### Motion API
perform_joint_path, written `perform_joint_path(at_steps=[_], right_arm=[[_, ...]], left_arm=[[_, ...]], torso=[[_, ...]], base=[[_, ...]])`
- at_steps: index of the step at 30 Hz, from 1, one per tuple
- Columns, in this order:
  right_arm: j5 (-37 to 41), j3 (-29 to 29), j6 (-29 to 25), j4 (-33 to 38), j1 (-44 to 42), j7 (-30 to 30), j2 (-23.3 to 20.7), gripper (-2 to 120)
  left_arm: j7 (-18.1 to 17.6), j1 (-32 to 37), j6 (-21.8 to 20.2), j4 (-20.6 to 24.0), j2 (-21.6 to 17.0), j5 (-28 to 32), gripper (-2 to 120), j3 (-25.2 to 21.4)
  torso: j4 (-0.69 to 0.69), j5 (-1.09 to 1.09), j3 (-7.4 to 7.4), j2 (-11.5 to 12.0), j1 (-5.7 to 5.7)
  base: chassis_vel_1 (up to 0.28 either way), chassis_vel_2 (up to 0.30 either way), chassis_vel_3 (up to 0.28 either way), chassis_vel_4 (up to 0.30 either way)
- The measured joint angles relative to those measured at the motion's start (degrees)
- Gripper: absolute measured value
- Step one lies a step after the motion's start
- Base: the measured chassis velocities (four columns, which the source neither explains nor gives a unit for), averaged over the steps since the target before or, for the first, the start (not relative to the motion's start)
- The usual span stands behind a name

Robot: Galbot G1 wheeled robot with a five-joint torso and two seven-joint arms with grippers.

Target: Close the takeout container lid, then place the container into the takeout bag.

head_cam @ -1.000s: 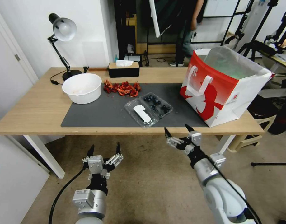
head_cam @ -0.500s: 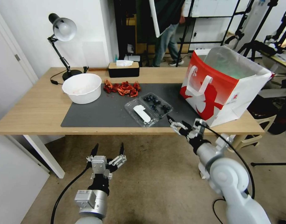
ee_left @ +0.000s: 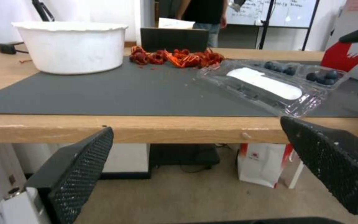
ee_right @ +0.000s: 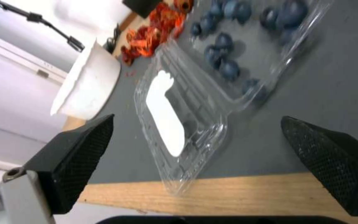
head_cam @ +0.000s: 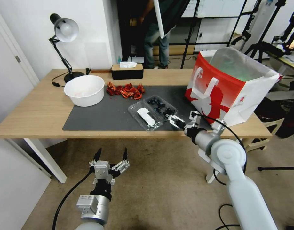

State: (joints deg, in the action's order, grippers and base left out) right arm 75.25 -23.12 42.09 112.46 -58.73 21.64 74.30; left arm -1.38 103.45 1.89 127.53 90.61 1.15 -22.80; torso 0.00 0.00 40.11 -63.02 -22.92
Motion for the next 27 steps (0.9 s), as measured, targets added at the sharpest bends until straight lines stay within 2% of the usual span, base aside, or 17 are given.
perform_joint_path(at_steps=[12, 27], right_arm=[[1.6, 2.6, 0.1, -3.4, 3.2, -0.8, -1.0, 100], [2.4, 4.3, 0.0, -5.0, 3.9, -0.8, -0.2, 100]], left_arm=[[-0.1, -0.1, 0.2, -0.2, 0.0, 0.2, 100, -0.3], [-0.2, 0.0, 0.6, -0.2, 0.0, 0.3, 100, -0.5]], torso=[[0.0, 0.0, 0.0, 0.0, 0.0], [0.0, 0.0, 0.0, 0.0, 0.0]], base=[[0.0, 0.0, 0.0, 0.0], [0.0, 0.0, 0.0, 0.0]])
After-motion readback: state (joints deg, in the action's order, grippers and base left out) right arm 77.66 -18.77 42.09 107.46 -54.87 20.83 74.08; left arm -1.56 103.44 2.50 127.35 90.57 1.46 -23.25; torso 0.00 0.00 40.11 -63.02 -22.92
